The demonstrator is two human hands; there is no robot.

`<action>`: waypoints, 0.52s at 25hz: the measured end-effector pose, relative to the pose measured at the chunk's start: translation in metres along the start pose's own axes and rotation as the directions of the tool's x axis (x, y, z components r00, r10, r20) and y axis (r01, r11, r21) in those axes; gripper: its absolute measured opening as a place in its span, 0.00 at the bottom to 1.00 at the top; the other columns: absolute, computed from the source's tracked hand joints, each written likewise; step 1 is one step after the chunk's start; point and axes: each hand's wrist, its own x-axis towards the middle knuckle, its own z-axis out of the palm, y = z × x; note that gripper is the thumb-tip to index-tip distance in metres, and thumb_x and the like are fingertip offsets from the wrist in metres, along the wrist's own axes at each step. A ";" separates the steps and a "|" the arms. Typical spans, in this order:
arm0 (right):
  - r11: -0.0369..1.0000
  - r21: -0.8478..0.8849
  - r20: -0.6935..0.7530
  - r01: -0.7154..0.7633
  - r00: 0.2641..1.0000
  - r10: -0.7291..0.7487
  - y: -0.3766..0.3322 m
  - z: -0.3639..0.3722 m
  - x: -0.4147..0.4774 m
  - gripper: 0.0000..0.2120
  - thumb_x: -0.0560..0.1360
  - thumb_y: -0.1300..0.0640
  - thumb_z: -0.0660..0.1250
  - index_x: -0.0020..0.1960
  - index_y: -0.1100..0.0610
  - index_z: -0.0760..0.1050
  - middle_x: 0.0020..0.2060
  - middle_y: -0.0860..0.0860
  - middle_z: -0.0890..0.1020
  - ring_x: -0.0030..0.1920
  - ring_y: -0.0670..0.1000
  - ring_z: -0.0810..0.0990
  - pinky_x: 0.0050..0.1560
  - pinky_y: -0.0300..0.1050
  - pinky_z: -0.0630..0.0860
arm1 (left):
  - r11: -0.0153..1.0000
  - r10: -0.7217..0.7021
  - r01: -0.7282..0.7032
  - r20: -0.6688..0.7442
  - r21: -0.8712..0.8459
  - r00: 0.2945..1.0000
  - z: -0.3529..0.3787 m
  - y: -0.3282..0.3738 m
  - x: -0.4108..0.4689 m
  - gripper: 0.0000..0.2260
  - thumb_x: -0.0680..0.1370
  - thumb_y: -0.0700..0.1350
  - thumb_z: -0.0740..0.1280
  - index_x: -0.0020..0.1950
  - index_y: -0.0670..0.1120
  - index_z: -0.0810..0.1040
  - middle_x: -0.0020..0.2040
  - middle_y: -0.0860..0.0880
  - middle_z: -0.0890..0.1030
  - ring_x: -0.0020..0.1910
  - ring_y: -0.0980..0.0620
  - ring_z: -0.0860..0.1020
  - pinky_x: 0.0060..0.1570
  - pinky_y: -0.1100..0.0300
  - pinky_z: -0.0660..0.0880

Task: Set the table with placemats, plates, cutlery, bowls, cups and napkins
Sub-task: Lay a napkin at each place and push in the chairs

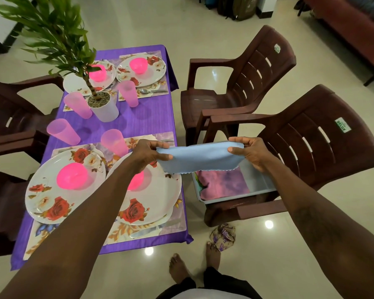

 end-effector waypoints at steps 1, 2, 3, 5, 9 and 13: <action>1.000 -0.020 0.003 0.006 1.000 -0.006 0.001 0.000 0.000 0.22 0.68 0.62 0.82 0.61 0.59 0.84 0.57 0.53 0.86 0.61 0.56 0.83 0.61 0.47 0.81 | 0.998 0.031 -0.030 -0.018 0.053 0.999 0.001 0.002 -0.002 0.17 0.65 0.45 0.85 0.51 0.47 0.88 0.56 0.44 0.83 0.51 0.37 0.82 0.47 0.38 0.84; 0.999 -0.043 0.005 0.018 1.000 -0.018 0.000 0.000 -0.001 0.22 0.67 0.62 0.82 0.61 0.59 0.84 0.57 0.52 0.86 0.61 0.56 0.83 0.60 0.45 0.82 | 0.993 0.062 -0.057 -0.042 0.099 0.997 0.001 0.004 -0.004 0.15 0.66 0.44 0.84 0.51 0.47 0.88 0.54 0.44 0.84 0.49 0.38 0.83 0.46 0.40 0.84; 0.997 -0.064 0.008 0.033 0.999 -0.032 -0.001 0.001 -0.002 0.22 0.67 0.62 0.82 0.60 0.59 0.85 0.56 0.52 0.87 0.60 0.55 0.83 0.57 0.43 0.82 | 0.988 0.087 -0.077 -0.072 0.133 0.994 0.003 0.006 -0.005 0.13 0.69 0.42 0.83 0.52 0.46 0.88 0.52 0.44 0.85 0.47 0.38 0.83 0.44 0.44 0.85; 0.994 -0.096 0.016 0.053 0.999 -0.051 -0.005 0.002 -0.005 0.22 0.67 0.61 0.82 0.60 0.61 0.85 0.54 0.51 0.87 0.57 0.53 0.84 0.52 0.39 0.82 | 0.981 0.107 -0.084 -0.129 0.176 0.986 0.005 0.010 -0.006 0.12 0.72 0.42 0.80 0.54 0.44 0.87 0.50 0.44 0.85 0.45 0.39 0.83 0.40 0.51 0.84; 0.977 -0.199 -0.047 0.077 0.995 -0.088 -0.010 0.003 -0.006 0.18 0.69 0.57 0.82 0.57 0.61 0.86 0.45 0.52 0.87 0.43 0.44 0.84 0.43 0.33 0.79 | 0.952 0.158 -0.107 -0.162 0.288 0.974 0.005 0.015 -0.007 0.13 0.75 0.44 0.78 0.58 0.42 0.86 0.51 0.44 0.85 0.41 0.43 0.84 0.39 0.52 0.84; 0.938 -0.316 -0.118 0.144 0.975 -0.189 -0.013 0.000 -0.003 0.12 0.70 0.54 0.81 0.51 0.58 0.87 0.48 0.49 0.83 0.47 0.44 0.79 0.50 0.41 0.75 | 0.900 0.232 -0.146 -0.168 0.410 0.958 0.004 0.022 -0.004 0.13 0.76 0.48 0.77 0.57 0.42 0.86 0.54 0.46 0.85 0.48 0.46 0.82 0.43 0.57 0.79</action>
